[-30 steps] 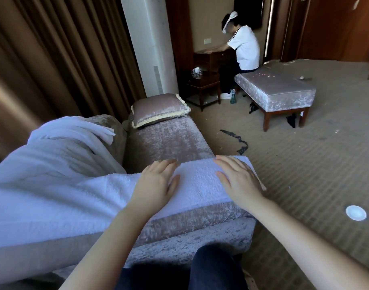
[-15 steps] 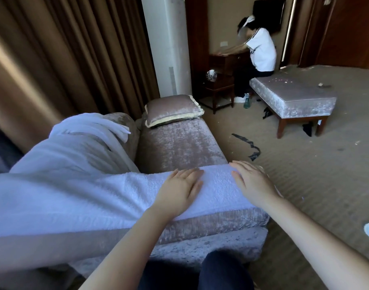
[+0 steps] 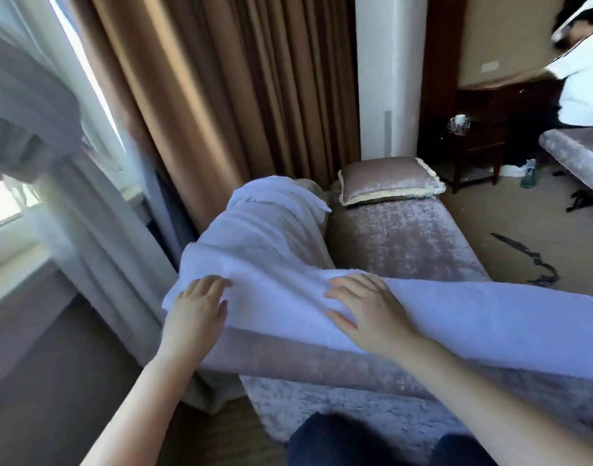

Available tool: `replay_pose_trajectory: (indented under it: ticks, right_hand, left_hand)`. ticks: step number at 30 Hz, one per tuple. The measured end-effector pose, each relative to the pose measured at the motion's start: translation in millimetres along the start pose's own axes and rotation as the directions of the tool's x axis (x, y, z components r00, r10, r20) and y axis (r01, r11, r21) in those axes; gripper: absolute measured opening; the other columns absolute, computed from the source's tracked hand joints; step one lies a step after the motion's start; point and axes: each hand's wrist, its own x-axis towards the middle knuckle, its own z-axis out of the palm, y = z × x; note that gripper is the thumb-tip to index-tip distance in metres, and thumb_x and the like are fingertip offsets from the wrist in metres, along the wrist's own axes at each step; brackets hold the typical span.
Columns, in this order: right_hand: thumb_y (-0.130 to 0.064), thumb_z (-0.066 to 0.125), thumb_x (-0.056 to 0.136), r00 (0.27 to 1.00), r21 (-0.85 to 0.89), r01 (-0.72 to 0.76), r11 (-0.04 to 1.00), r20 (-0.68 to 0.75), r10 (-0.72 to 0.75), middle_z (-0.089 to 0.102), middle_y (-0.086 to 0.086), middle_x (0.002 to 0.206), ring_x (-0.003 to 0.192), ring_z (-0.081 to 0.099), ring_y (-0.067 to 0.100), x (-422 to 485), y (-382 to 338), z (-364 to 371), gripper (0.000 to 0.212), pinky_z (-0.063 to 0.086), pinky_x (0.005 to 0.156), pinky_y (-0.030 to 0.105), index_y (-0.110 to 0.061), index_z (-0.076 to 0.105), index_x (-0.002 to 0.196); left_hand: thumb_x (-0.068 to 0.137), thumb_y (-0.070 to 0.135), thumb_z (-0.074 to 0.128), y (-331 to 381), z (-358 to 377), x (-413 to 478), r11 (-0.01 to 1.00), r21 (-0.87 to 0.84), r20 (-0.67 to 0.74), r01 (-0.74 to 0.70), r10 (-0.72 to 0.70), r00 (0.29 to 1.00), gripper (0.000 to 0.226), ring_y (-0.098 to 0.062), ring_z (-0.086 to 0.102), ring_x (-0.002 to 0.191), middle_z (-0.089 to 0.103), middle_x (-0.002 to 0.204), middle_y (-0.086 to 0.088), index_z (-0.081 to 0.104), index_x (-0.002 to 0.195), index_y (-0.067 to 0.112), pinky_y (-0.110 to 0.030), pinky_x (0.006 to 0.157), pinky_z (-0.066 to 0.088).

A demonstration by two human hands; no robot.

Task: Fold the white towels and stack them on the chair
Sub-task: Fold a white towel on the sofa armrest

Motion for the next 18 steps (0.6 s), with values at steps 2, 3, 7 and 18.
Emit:
replay_pose_trajectory:
  ticks: [2,3,7,18]
  right_hand:
    - [-0.045,0.054,0.08,0.997,-0.005,0.067,0.998,0.037,-0.066,0.069,-0.003,0.108,0.095,0.064,0.018,12.3,-20.3,16.1,0.035,0.038,0.089,0.028,-0.02,0.073,0.094]
    - [-0.046,0.055,0.077,0.993,-0.022,0.107,0.994,0.046,-0.106,0.069,-0.003,0.107,0.093,0.065,0.018,17.0,-28.8,22.3,0.038,0.039,0.087,0.027,-0.019,0.072,0.097]
    - [-0.034,0.073,0.069,0.978,-0.109,0.209,0.972,0.024,-0.208,0.066,-0.004,0.104,0.084,0.064,0.019,28.6,-51.3,37.6,0.057,0.053,0.071,0.031,-0.018,0.054,0.121]
    - [-0.034,0.065,0.076,0.968,-0.274,0.219,0.936,-0.061,-0.244,0.059,0.0,0.085,0.073,0.057,0.022,47.3,-48.5,47.3,0.018,0.047,0.059,0.032,-0.016,0.068,0.078]
  left_hand:
    - [0.076,0.012,0.07,-18.7,4.8,-12.6,0.998,0.017,0.034,-0.055,0.054,0.998,0.03,-0.032,0.064,0.091,0.066,0.109,-0.004,0.064,0.105,0.015,-0.042,0.069,0.053]
    - [0.08,0.019,0.062,-24.8,6.7,-15.8,0.998,0.004,0.027,-0.062,0.062,0.998,0.026,-0.031,0.063,0.091,0.065,0.11,-0.002,0.062,0.105,0.018,-0.041,0.069,0.053]
    - [0.075,0.011,0.076,-36.6,8.8,-10.7,0.997,0.061,-0.045,-0.049,0.052,0.998,0.028,-0.031,0.062,0.081,0.066,0.102,-0.004,0.067,0.101,0.011,-0.038,0.065,0.05]
    - [0.068,-0.009,0.07,-57.9,-8.8,9.2,0.93,0.298,-0.178,-0.214,0.274,0.945,0.028,-0.024,0.045,0.072,0.056,0.078,0.0,0.065,0.085,0.013,-0.034,0.059,0.035]
